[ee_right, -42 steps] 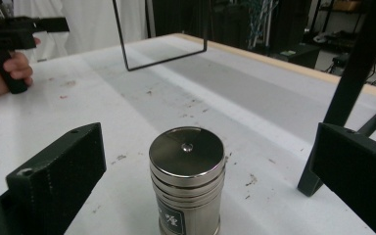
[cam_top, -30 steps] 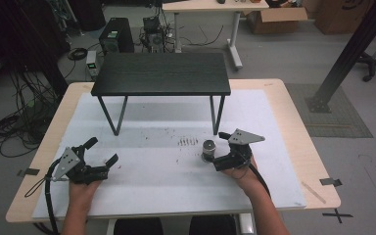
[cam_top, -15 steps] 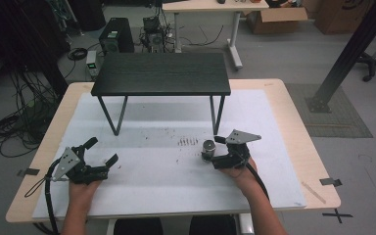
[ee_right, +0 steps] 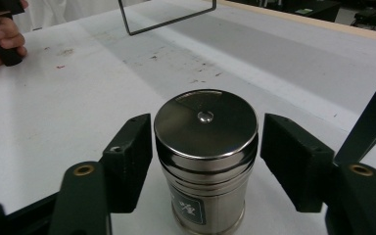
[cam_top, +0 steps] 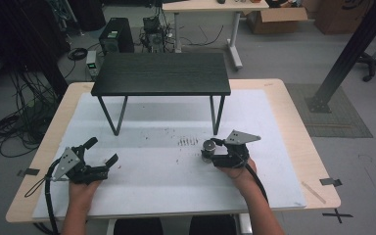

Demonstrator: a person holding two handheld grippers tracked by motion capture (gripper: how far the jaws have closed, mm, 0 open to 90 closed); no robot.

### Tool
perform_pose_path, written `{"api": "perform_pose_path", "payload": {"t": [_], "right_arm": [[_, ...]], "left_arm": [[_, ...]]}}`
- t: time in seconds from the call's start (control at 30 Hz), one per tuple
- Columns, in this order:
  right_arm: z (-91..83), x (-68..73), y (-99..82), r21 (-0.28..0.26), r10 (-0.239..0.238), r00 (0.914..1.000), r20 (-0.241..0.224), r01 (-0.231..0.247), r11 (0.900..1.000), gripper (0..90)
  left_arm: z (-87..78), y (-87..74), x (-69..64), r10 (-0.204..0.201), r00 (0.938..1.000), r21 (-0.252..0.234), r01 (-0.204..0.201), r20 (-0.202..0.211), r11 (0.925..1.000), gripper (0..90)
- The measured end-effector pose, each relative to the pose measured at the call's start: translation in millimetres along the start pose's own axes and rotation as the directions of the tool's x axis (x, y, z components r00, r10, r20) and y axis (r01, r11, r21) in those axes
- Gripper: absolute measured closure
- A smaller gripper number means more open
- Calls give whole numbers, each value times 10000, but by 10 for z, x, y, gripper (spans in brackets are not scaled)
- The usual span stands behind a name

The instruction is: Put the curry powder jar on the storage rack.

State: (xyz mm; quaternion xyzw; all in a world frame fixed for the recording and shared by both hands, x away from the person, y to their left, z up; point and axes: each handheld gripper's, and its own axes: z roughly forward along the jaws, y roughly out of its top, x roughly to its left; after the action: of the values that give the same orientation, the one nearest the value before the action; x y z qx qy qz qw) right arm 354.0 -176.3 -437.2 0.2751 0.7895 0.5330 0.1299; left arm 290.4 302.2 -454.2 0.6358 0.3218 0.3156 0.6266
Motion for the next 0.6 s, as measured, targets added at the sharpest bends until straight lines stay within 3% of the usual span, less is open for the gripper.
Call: {"api": "perform_pose_path", "payload": {"t": [0.3,0.6], "right_arm": [[3,12,-1,-78,-65,10000,-39,65,9999,480],[-2,26,24,42,-199,9997,125,198,9998,487]], "left_arm": [[-1,0,1,-8,10000,-3,8,0,10000,2],[-1,0,1,-12,10000,-4,12,2,10000,2]]}}
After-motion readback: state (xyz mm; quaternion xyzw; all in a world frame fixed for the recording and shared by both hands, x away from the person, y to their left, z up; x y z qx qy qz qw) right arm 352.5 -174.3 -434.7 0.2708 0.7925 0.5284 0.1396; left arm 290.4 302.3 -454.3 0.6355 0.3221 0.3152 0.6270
